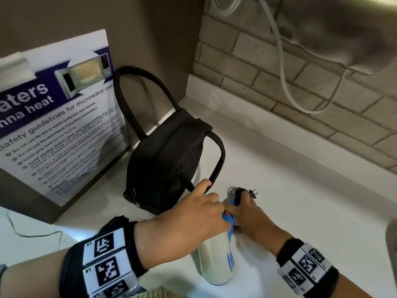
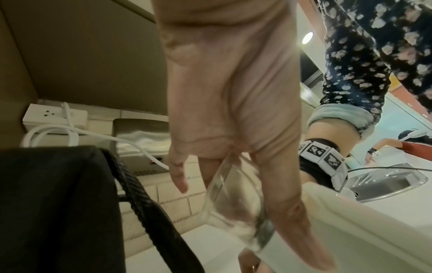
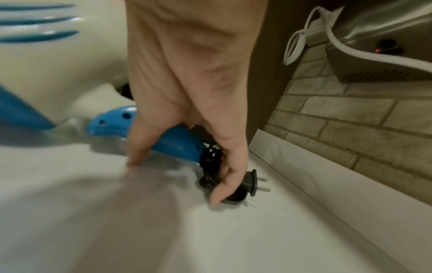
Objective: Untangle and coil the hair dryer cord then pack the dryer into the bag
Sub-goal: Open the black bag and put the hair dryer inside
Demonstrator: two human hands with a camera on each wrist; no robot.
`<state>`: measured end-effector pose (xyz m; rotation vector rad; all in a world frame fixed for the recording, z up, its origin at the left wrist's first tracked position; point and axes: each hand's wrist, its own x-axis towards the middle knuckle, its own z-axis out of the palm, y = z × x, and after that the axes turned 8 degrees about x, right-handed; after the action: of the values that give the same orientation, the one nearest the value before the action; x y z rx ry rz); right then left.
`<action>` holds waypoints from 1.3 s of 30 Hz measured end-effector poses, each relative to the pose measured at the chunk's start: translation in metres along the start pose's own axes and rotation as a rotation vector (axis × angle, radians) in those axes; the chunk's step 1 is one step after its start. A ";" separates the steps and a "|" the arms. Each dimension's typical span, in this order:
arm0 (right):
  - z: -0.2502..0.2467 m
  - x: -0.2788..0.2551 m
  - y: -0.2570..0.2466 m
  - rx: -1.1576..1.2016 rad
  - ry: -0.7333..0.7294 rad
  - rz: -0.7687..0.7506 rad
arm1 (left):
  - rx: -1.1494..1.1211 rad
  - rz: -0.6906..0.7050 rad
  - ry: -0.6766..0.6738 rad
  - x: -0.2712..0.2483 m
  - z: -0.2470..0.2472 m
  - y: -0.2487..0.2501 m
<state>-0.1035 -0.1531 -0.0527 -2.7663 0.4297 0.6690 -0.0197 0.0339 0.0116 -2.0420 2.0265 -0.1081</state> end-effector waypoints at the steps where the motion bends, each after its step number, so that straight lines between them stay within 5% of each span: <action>1: 0.002 -0.003 0.002 0.084 0.056 0.021 | 0.003 -0.027 0.051 -0.001 -0.004 -0.003; 3: 0.004 -0.009 0.006 0.265 0.181 0.055 | 0.005 -0.101 0.170 -0.002 -0.006 -0.011; 6: 0.012 -0.014 0.013 0.422 0.340 0.087 | -0.251 -0.171 0.144 -0.012 -0.012 -0.016; 11: 0.015 -0.021 0.015 0.356 0.450 0.129 | -0.860 -0.266 0.142 -0.022 -0.009 -0.015; 15: 0.005 -0.023 0.009 0.376 0.585 0.166 | -1.148 -0.306 0.275 -0.024 -0.009 -0.004; 23: -0.022 -0.029 -0.008 0.241 0.710 0.195 | -1.164 -0.511 0.456 -0.009 -0.007 0.009; 28: -0.039 -0.040 0.001 -0.046 0.793 0.021 | -1.285 -0.544 0.512 -0.019 -0.014 -0.011; 33: -0.059 -0.050 0.015 -0.043 0.709 -0.225 | -1.330 -0.471 0.472 -0.029 -0.034 -0.025; 39: -0.070 -0.056 0.004 0.031 0.486 -0.315 | -1.336 -0.429 0.479 -0.036 -0.055 -0.032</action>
<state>-0.1247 -0.1667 0.0332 -2.8571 0.0832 -0.0871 -0.0024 0.0625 0.0771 -3.4753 2.0499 1.0431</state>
